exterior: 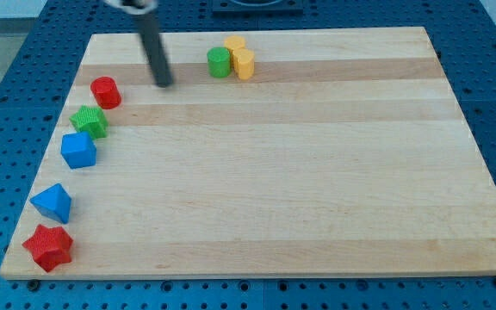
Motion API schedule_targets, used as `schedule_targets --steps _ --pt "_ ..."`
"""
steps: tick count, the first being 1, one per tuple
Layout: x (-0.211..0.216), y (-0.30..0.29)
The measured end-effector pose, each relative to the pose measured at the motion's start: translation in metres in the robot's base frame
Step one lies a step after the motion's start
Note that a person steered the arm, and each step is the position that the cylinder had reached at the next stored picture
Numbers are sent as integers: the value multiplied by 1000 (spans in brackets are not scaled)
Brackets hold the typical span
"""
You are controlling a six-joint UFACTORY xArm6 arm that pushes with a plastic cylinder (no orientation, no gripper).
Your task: Move the yellow hexagon away from the green circle
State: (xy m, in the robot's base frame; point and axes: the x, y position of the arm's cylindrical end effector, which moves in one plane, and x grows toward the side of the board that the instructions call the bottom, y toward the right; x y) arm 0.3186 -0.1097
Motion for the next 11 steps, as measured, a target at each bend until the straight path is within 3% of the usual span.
schedule_targets --steps 1,2,3,4,11 --pt "2 104" --pt "-41 146" --pt "-74 130" --pt "-79 95" --pt "-79 -46"
